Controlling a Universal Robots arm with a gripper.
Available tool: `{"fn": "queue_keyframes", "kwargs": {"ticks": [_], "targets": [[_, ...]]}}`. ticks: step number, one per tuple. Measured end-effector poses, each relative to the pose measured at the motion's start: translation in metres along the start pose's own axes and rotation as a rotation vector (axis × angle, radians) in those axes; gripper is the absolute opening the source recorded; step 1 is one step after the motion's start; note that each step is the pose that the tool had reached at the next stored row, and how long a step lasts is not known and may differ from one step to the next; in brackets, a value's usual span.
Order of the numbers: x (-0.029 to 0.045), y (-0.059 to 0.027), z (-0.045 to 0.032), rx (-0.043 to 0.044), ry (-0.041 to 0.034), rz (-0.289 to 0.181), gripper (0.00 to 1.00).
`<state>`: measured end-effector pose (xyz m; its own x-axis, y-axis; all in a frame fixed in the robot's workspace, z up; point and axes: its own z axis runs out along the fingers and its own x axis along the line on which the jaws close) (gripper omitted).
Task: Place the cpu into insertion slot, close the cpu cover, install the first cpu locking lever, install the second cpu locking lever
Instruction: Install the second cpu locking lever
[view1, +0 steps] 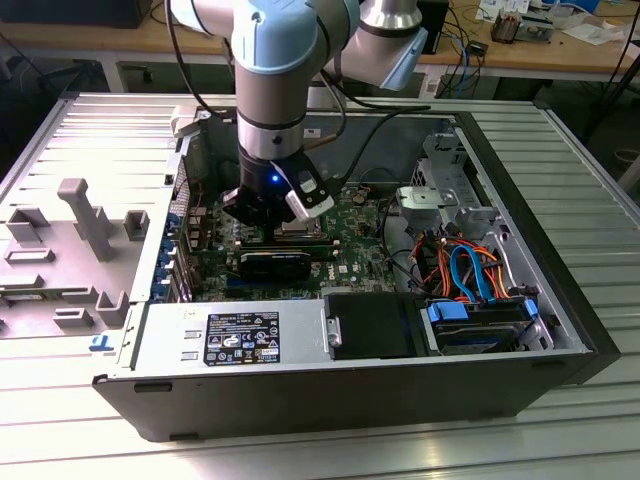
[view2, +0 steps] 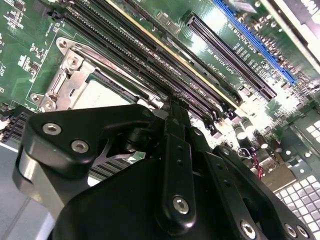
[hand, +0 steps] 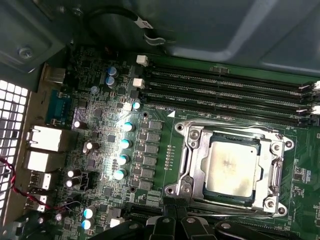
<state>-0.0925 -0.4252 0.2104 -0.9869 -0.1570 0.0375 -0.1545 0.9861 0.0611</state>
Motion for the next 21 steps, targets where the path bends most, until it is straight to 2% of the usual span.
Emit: {"fn": "queue_keyframes", "kwargs": {"ticks": [4, 6, 9, 10, 18, 21], "targets": [[0.0035, 0.0004, 0.0023, -0.005, -0.0014, 0.0, 0.11], [0.0036, 0.0004, 0.0033, -0.0161, -0.0032, -0.001, 0.11], [0.0037, 0.0004, 0.0046, -0.0397, -0.0069, -0.002, 0.11], [0.0037, 0.0004, 0.0049, -0.0423, -0.0075, -0.002, 0.11], [0.0036, 0.0001, 0.008, -0.0458, -0.0077, -0.002, 0.11], [0.0036, 0.0001, 0.0081, -0.0397, -0.0069, -0.002, 0.11]]}}
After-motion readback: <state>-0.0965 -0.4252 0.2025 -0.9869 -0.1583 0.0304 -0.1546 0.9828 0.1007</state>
